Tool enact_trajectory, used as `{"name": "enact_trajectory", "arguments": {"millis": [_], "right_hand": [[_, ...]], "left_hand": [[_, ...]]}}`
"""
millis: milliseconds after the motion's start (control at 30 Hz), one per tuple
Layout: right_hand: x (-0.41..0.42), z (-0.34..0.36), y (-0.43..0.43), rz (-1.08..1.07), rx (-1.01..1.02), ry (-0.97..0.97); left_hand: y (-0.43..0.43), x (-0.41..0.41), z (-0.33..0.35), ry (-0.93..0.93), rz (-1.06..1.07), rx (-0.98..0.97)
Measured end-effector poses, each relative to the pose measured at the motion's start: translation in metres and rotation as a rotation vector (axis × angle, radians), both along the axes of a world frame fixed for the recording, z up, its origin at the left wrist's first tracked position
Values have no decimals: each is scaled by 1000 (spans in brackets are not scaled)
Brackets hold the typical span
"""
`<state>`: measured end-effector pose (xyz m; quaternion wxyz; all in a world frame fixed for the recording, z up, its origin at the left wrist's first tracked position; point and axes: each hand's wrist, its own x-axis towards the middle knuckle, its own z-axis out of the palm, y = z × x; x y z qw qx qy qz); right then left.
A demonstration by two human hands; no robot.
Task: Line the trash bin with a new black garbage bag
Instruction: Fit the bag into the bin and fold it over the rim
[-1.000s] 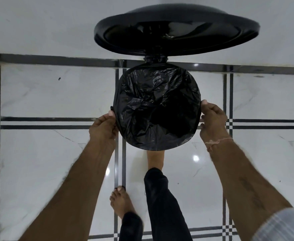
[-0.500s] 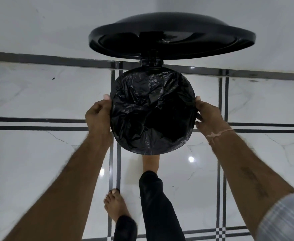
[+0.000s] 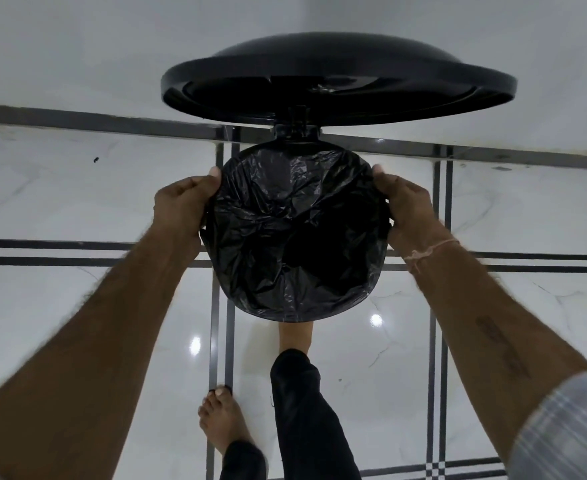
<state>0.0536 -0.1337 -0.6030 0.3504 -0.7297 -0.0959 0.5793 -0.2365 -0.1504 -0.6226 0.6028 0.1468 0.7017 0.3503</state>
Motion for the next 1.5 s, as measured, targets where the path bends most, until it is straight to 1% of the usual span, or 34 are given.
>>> {"name": "enact_trajectory", "arguments": {"millis": [133, 233, 300, 400, 500, 600, 733, 800, 900, 967, 1033, 1100, 1167, 1200, 1267, 1333, 1400, 1500], "right_hand": [[-2, -1, 21, -2, -124, -38], [2, -6, 34, 85, -195, -99], [3, -9, 35, 131, -168, -96], [-1, -6, 35, 167, -83, -29], [-6, -5, 44, 195, -59, -27], [-8, -7, 56, 202, -107, -26], [-12, -10, 68, 282, -205, -15], [-9, -12, 64, 304, -212, 38], [-3, -10, 60, 324, -179, 113], [-4, -10, 67, 366, -221, 124], [-9, -8, 74, 431, -290, 108], [-11, -10, 74, 423, -292, 79], [-7, -14, 66, 367, -219, 103], [-4, -15, 61, 347, -197, 130], [3, -17, 56, 335, -190, 132], [4, -17, 60, 350, -202, 124], [-3, -17, 67, 373, -227, 117], [-9, -22, 76, 390, -246, 58]], "left_hand": [[12, -6, -5, 27, -36, -25], [17, -3, -10, 94, -56, -84], [22, -3, -8, 47, -46, -103], [33, 4, -2, -57, -61, -107], [49, 15, 0, -16, -28, -128], [62, 12, -7, -10, -95, -185], [71, 9, -15, -105, -231, -283], [71, 7, -17, -104, -245, -289], [62, -3, -18, -149, -207, -229], [61, -9, -18, -211, -246, -236], [64, -6, -17, -239, -300, -291], [64, 3, -13, -208, -291, -312], [57, 5, -13, -130, -159, -222], [51, 4, -12, -132, -117, -170], [44, 0, -8, -173, -158, -127], [44, -1, -7, -144, -233, -140], [54, 2, -9, -102, -204, -157], [67, 12, -12, -91, -180, -249]]}}
